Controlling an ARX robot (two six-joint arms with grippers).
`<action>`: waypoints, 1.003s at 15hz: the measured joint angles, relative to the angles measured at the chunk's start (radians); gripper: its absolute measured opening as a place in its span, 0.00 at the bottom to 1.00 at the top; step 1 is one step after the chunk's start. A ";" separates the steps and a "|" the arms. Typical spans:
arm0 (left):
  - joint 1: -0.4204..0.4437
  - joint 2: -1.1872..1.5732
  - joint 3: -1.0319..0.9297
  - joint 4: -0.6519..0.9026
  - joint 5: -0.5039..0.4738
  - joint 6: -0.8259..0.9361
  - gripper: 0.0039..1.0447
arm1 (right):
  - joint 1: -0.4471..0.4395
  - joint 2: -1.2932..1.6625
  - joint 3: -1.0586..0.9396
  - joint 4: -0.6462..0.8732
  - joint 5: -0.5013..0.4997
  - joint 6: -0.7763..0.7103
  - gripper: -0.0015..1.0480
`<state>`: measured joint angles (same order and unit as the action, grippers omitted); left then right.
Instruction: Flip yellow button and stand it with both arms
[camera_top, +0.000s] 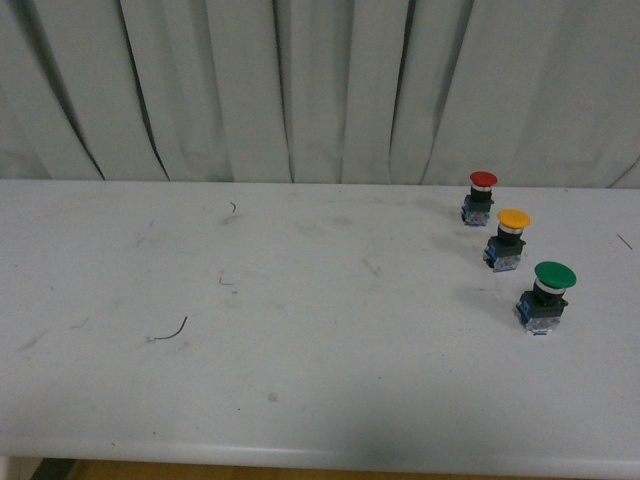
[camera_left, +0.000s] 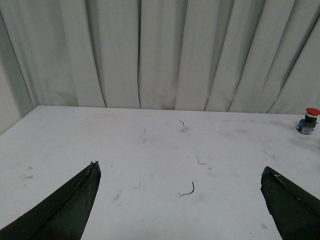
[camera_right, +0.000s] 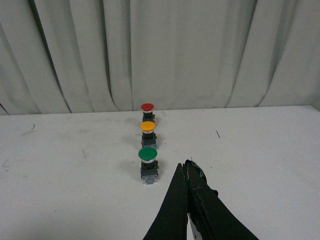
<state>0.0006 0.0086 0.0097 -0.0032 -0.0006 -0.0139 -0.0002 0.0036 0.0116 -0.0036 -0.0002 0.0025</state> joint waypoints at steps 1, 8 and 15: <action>0.000 0.000 0.000 0.000 0.000 0.000 0.94 | 0.000 0.000 0.000 0.000 0.000 -0.001 0.03; 0.000 0.000 0.000 0.000 0.000 0.000 0.94 | 0.000 0.000 0.000 0.000 0.000 0.000 0.89; 0.000 0.000 0.000 0.000 0.000 0.000 0.94 | 0.000 0.000 0.000 0.000 0.000 0.000 0.94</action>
<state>0.0006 0.0086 0.0097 -0.0032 -0.0006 -0.0139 -0.0002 0.0036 0.0116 -0.0036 0.0002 0.0025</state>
